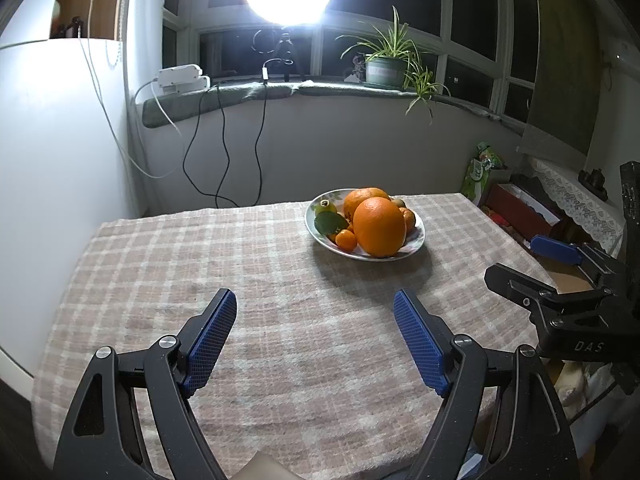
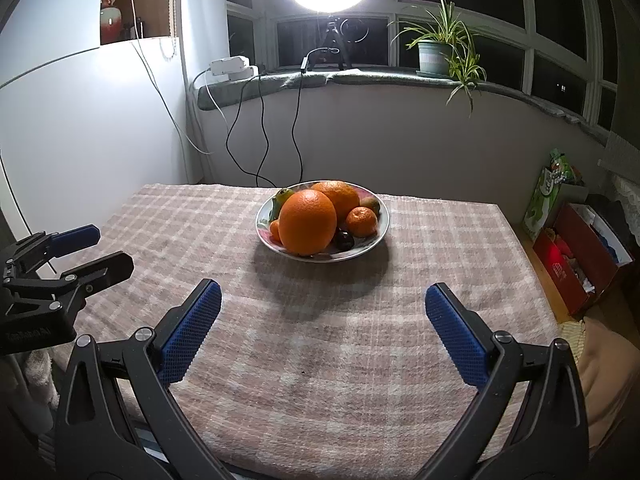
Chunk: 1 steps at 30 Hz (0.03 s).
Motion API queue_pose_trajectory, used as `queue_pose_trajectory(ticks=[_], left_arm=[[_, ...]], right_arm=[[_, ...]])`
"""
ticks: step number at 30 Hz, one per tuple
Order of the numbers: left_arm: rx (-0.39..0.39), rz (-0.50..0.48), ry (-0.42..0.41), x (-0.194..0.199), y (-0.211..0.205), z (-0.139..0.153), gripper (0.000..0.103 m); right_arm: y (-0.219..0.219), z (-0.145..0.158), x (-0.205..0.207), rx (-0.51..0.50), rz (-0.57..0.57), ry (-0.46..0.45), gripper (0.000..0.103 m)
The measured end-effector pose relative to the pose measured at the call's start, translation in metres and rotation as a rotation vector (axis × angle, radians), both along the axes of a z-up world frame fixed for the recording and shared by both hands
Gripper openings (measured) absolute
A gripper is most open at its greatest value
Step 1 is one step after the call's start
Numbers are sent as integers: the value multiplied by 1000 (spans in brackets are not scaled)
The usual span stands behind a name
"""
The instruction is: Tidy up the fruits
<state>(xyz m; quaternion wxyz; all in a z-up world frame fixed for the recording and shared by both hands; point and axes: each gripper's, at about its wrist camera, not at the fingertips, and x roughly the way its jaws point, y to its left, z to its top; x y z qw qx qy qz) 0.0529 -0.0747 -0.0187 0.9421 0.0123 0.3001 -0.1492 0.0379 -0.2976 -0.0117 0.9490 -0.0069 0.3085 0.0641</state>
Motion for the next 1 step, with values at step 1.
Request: queue_pose_trajectory(ticks=[1], left_arm=[[0,0,4,0,0,0,81]], right_arm=[[0,0,1,2,-1,1,103]])
